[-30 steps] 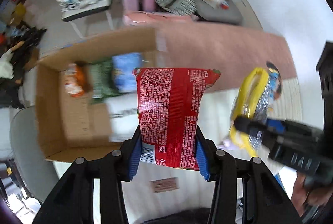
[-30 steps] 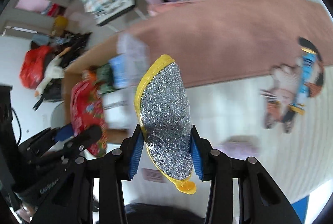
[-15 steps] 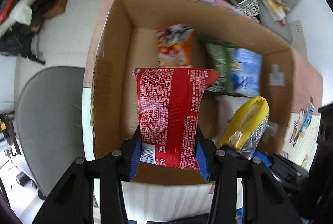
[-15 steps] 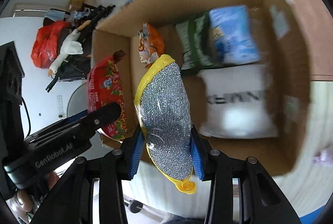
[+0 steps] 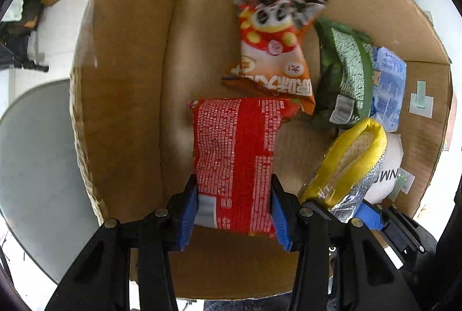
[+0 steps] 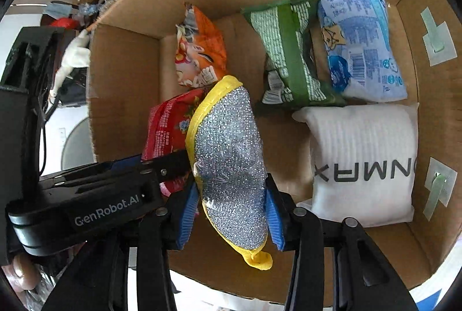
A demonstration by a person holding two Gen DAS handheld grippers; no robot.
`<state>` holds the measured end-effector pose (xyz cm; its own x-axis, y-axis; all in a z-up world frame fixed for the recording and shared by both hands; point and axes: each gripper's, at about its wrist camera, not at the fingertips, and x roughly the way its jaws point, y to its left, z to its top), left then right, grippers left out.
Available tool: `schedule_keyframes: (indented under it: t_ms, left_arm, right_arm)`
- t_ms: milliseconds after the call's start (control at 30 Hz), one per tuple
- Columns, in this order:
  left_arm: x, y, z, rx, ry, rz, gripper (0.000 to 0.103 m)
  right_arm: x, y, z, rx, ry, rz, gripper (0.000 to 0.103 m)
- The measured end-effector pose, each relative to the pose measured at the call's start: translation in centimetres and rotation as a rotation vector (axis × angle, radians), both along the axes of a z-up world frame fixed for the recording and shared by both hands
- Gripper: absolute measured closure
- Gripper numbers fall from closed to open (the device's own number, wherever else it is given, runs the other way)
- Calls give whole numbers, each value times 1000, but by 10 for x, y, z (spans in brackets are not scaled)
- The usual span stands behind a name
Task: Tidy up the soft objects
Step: 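Carry the bag and sponge into the box and open both tools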
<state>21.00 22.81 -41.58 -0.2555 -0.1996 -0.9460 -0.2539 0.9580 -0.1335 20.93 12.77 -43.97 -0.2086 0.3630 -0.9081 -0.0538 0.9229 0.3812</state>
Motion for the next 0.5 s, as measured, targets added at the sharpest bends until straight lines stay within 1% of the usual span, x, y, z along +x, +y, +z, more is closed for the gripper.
schedule_keyframes:
  t_ms: [33, 100, 133, 200, 333, 400, 467, 500]
  left_arm:
    - [-2, 2, 0, -11, 5, 15, 57]
    - [-2, 3, 2, -1, 4, 13, 52]
    - [-3, 2, 5, 9, -2, 5, 47]
    - [-6, -1, 17, 39, -33, -13, 46]
    - [-15, -7, 41, 70, -79, -34, 46]
    - [-22, -14, 54, 82, -105, -42, 46]
    - [-31, -16, 70, 111, -147, -51, 46]
    - [-32, -21, 73, 121, -162, -52, 46]
  right_arm:
    - [1, 3, 1, -12, -3, 8, 51]
    - [2, 8, 2, -39, -9, 26, 32]
    - [0, 8, 5, -56, -18, 33, 30]
    - [-3, 4, 11, -67, -30, 49, 29]
    - [-7, -10, 23, -80, -47, 54, 29]
    - [-13, -16, 34, -89, -68, 54, 29]
    - [-19, -23, 45, -101, -97, 54, 29]
    - [-22, -26, 51, -113, -118, 58, 29]
